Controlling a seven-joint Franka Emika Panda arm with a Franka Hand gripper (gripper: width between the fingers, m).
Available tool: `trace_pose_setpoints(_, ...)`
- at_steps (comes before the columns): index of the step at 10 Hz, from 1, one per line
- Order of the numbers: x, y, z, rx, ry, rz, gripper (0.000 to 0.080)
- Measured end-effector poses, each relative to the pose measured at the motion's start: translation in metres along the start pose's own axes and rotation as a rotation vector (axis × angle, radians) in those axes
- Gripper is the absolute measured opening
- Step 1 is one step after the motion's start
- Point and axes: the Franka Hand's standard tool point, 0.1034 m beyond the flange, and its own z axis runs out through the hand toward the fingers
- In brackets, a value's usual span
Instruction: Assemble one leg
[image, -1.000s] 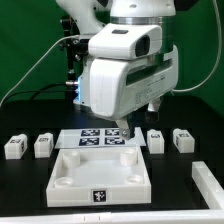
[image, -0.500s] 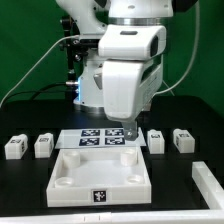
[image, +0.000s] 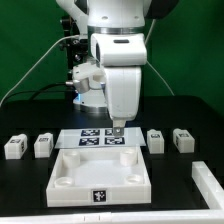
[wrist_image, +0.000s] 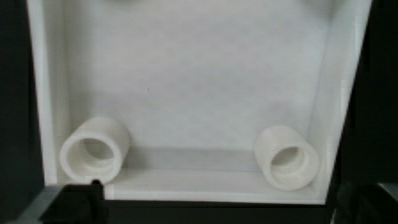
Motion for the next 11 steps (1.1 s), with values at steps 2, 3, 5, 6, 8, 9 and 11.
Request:
trace_pose_setpoints(2, -0.001, 0.0, 0.001, 0.001, 0.0, 0.001, 0.065)
trace_pose_setpoints(3, -0.001, -0.001, 0.002, 0.002, 0.001, 0.002, 0.065)
trace_pose_setpoints(5, -0.003, -0.04, 0.027, -0.022, 0.01, -0.019, 0.065)
trace_pose_setpoints(6, -0.009, -0.063, 0.041, -0.034, 0.019, -0.059, 0.065)
trace_pose_setpoints(8, -0.023, -0.083, 0.075, -0.015, 0.042, -0.026, 0.065)
trace_pose_setpoints(9, -0.025, -0.084, 0.086, -0.005, 0.05, -0.014, 0.065)
trace_pose_setpoints(11, -0.024, -0.077, 0.094, -0.001, 0.055, 0.006, 0.065)
